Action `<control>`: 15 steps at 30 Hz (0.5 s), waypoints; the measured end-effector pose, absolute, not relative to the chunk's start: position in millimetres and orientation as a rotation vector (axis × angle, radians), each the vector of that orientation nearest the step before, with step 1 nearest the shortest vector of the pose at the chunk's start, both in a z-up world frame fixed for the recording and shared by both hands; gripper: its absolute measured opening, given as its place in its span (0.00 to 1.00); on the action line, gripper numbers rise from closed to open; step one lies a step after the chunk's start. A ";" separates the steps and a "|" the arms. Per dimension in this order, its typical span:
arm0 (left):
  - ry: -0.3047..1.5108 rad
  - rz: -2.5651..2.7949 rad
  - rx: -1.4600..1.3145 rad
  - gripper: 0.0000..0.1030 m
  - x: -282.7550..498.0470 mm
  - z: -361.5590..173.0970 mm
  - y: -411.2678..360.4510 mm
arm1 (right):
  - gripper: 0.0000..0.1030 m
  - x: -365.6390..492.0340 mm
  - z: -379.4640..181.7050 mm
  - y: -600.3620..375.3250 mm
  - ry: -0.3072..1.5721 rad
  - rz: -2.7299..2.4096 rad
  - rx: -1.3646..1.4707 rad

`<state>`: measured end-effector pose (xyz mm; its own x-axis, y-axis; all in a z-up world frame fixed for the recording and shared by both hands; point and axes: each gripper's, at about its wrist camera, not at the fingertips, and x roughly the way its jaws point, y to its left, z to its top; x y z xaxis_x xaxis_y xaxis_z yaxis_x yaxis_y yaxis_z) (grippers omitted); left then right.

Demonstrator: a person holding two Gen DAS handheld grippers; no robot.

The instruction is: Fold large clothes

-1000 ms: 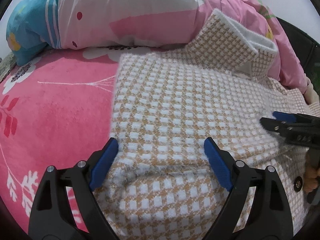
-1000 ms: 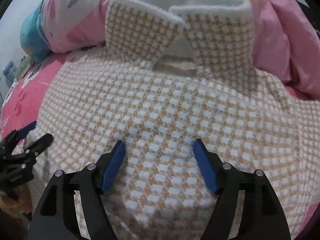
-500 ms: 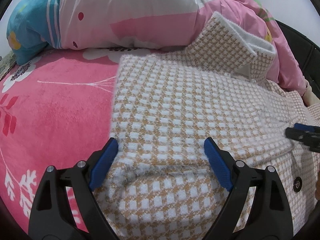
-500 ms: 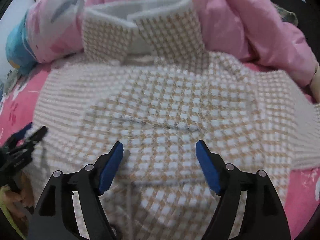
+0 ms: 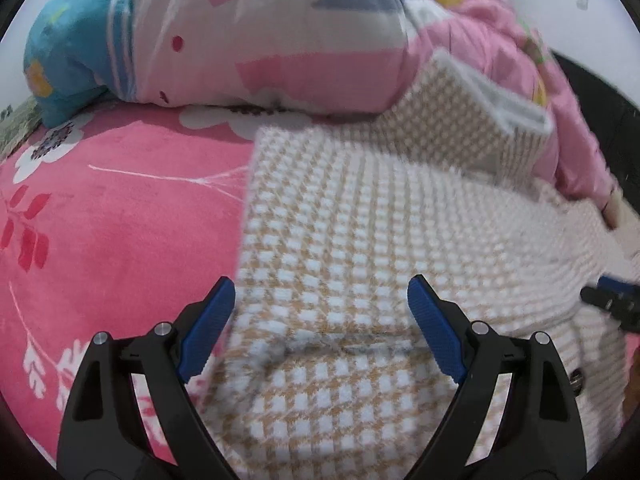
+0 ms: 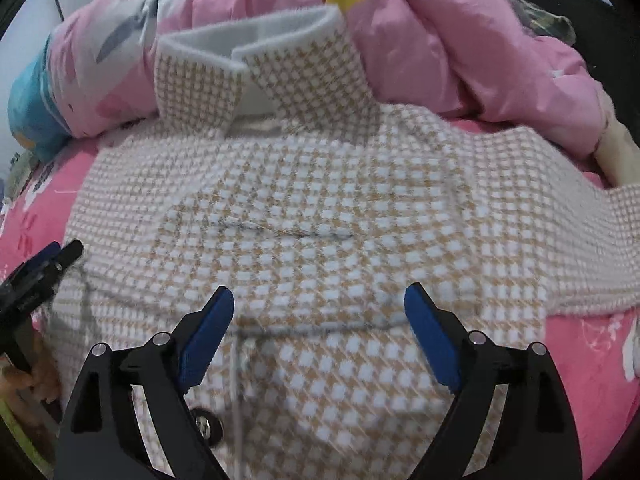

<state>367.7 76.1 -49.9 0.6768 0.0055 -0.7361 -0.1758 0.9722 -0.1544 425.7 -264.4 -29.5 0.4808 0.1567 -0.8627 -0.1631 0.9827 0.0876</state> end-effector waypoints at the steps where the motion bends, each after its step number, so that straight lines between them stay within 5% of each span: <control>1: 0.810 0.102 -0.236 0.82 365.3 -43.4 78.4 | 0.83 420.5 -26.3 -269.9 1.050 0.194 -0.004; 15: 0.767 -0.026 -0.126 0.82 374.6 -3.4 3.2 | 0.83 384.7 -17.3 -340.5 1.024 0.176 0.170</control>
